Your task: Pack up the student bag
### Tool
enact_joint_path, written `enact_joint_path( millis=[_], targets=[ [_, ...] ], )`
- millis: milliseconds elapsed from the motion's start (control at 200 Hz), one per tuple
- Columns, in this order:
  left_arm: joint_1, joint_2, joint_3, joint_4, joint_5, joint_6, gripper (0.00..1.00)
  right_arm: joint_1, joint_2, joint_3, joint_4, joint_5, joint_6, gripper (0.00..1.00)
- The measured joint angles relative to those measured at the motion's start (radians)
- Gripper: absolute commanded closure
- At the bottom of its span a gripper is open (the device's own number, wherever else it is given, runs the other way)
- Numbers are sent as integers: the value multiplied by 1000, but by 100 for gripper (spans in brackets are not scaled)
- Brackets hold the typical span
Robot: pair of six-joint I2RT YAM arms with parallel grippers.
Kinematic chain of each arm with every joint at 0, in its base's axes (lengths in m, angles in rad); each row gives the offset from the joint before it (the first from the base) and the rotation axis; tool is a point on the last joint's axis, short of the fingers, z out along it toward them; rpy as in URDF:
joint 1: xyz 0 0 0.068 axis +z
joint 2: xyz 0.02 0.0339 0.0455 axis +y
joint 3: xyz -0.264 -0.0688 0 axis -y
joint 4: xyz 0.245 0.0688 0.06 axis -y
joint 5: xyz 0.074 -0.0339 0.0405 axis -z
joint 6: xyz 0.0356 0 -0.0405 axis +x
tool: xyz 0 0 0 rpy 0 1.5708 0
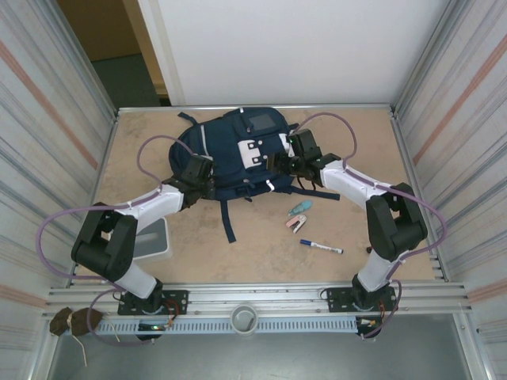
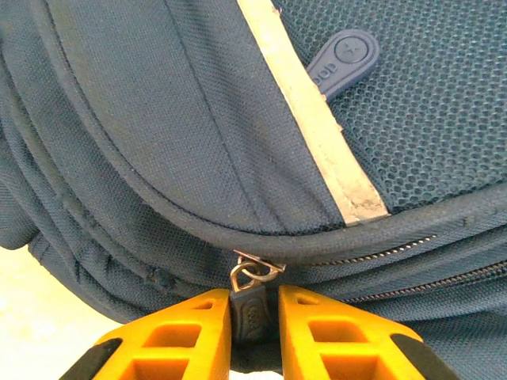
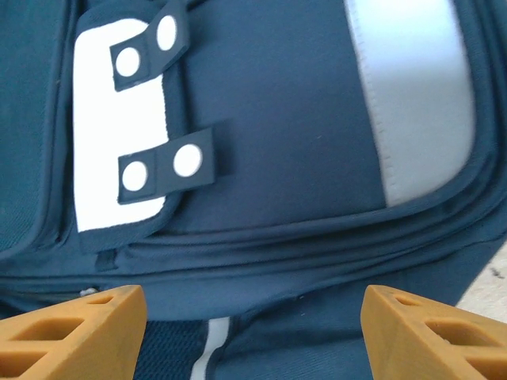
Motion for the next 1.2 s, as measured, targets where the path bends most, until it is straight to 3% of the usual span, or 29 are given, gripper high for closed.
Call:
enact_joint_path(
  millis=[185,281,606,887,1197],
  targets=[
    [13,0,-2,5,32,-1,89,22,0,-13,37,-61,23,29],
    [14,0,-5,9,45,3,100,33,11,-14,60,-84,37,30],
    [19,-80,-28,30,86,50,100,-6,162,55,16,-26,25,39],
    [6,-43,43,-56,11,61,100,-65,243,183,-76,93,-57,45],
    [-10,-32,58,-72,64,89,100,-97,325,335,-170,181,-171,40]
  ],
)
